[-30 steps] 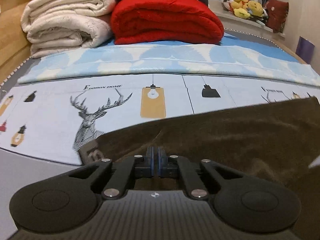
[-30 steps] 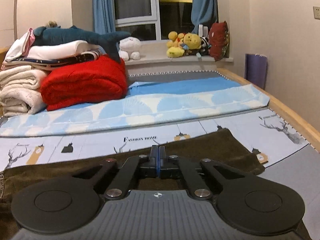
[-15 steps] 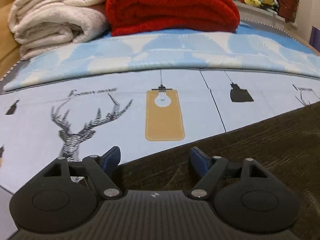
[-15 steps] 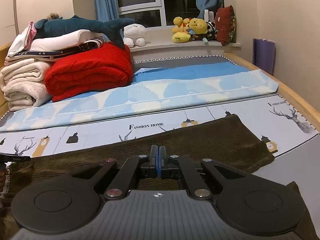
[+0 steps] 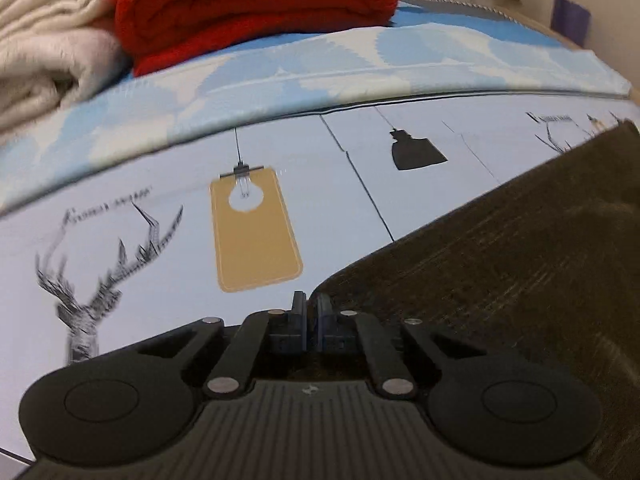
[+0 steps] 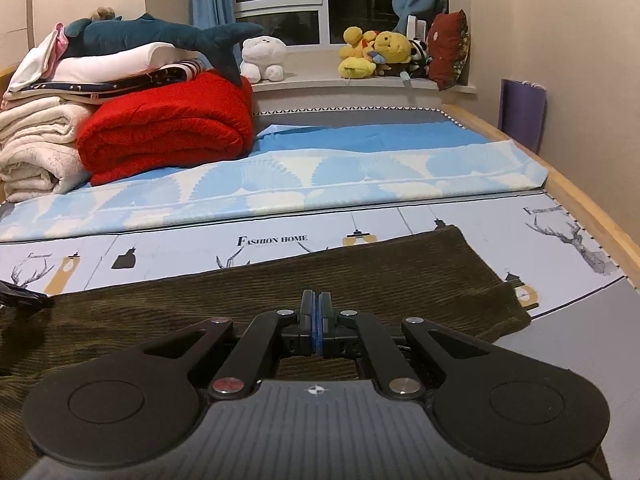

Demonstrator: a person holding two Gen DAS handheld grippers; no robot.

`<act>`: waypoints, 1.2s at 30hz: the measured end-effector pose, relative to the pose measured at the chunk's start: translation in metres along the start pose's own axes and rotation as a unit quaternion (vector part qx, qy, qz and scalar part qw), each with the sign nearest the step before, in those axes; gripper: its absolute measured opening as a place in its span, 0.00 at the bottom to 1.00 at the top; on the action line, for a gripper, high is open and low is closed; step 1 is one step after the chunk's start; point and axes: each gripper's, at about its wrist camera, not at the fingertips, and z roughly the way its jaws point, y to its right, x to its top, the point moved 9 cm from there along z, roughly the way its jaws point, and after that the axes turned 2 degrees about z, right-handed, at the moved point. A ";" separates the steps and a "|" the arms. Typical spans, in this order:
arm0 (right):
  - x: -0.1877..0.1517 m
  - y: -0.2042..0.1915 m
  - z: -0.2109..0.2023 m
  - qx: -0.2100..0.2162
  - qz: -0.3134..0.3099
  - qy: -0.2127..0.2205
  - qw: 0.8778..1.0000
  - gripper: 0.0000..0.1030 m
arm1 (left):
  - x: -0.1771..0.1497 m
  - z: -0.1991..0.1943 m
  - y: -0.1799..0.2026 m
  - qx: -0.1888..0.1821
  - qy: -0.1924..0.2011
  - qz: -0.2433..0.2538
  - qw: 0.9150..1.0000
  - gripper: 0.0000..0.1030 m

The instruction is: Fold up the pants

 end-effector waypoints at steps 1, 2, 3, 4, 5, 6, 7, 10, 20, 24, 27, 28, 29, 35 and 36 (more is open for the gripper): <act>0.000 0.002 -0.001 -0.002 0.001 0.001 1.000 0.01 | 0.003 -0.008 0.002 0.005 0.006 0.005 1.000 0.03; 0.001 0.003 -0.001 -0.003 0.003 0.002 1.000 0.01 | 0.004 -0.018 0.005 0.010 0.010 0.009 1.000 0.03; 0.001 0.005 -0.001 -0.005 0.006 0.002 1.000 0.01 | 0.006 -0.028 0.008 0.014 0.012 0.015 1.000 0.03; 0.002 0.007 -0.001 -0.007 0.010 0.002 1.000 0.01 | 0.007 -0.040 0.013 0.017 0.014 0.023 1.000 0.03; 0.002 0.010 -0.001 -0.009 0.015 0.002 1.000 0.01 | 0.007 -0.053 0.018 0.019 0.016 0.032 0.999 0.02; 0.001 0.012 -0.001 -0.011 0.022 0.000 1.000 0.01 | 0.006 -0.069 0.025 0.017 0.019 0.041 0.999 0.02; 0.000 0.014 0.000 -0.012 0.029 -0.004 0.999 0.01 | 0.004 -0.086 0.032 0.012 0.022 0.045 0.999 0.02; -0.003 0.016 -0.001 -0.011 0.047 -0.009 0.999 0.01 | -0.015 -0.142 0.061 -0.011 0.027 0.053 0.998 0.02; -0.024 0.008 -0.013 0.001 0.071 -0.032 0.997 0.01 | -0.124 -0.219 0.127 -0.071 -0.035 0.011 0.997 0.25; -0.028 0.004 -0.016 0.008 0.066 -0.036 0.997 0.01 | -0.158 -0.216 0.059 -0.087 -0.086 -0.233 0.965 0.48; -0.025 0.007 -0.015 0.004 0.067 -0.029 0.997 0.01 | -0.196 -0.198 0.049 -0.122 -0.163 -0.321 0.925 0.48; -0.024 0.009 -0.013 0.001 0.073 -0.029 0.997 0.01 | -0.202 -0.193 0.048 -0.132 -0.179 -0.339 0.914 0.48; -0.024 0.011 -0.011 0.000 0.082 -0.031 0.996 0.01 | -0.207 -0.187 0.050 -0.140 -0.191 -0.353 0.905 0.52; -0.027 0.020 0.009 0.011 0.135 -0.054 0.989 0.01 | -0.211 -0.156 0.032 -0.109 -0.192 -0.415 0.883 0.67; -0.028 0.021 0.013 0.013 0.143 -0.057 0.988 0.02 | -0.209 -0.155 0.025 -0.100 -0.184 -0.435 0.876 0.65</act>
